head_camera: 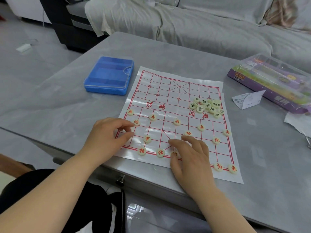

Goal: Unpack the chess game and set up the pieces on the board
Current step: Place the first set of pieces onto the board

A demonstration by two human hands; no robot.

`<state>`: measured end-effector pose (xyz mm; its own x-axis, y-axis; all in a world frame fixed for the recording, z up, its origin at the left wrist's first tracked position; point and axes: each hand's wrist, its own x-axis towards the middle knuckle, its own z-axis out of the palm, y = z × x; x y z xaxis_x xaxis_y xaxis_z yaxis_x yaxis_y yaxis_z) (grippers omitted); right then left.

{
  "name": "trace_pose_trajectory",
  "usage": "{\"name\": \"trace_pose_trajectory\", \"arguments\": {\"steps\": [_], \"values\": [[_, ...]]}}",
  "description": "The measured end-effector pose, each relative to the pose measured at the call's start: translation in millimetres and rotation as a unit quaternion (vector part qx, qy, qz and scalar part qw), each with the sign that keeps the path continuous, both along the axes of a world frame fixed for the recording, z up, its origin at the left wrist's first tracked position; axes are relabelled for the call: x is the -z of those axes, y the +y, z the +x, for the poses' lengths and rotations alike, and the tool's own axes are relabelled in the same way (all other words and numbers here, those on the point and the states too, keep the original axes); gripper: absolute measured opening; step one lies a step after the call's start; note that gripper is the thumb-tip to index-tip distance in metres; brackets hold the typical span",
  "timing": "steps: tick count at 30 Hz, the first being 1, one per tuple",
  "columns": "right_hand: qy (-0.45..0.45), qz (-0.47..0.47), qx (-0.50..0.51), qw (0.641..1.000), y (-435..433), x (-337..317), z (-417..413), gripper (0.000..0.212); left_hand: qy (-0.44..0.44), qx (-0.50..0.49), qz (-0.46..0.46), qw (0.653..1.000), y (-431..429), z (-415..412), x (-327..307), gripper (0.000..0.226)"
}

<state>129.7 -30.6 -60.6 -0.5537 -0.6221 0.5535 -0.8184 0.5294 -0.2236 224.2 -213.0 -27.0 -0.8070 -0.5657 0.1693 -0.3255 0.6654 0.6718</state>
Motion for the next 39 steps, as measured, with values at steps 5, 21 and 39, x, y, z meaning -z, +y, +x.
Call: {"name": "trace_pose_trajectory", "arguments": {"steps": [5,21,39], "values": [[-0.012,-0.004,0.005,1.0,-0.9,1.4,0.3,0.033,-0.021,0.004,-0.016,1.0,4.4,-3.1,3.8,0.023],[-0.106,-0.046,0.022,0.993,9.1,-7.3,-1.6,0.031,-0.12,0.056,-0.057,0.99,11.1,-31.7,0.0,0.023],[-0.236,0.333,-0.015,0.913,-9.2,-61.5,-64.6,0.035,-0.091,0.115,-0.047,0.988,-23.3,-0.1,7.9,0.059]]}}
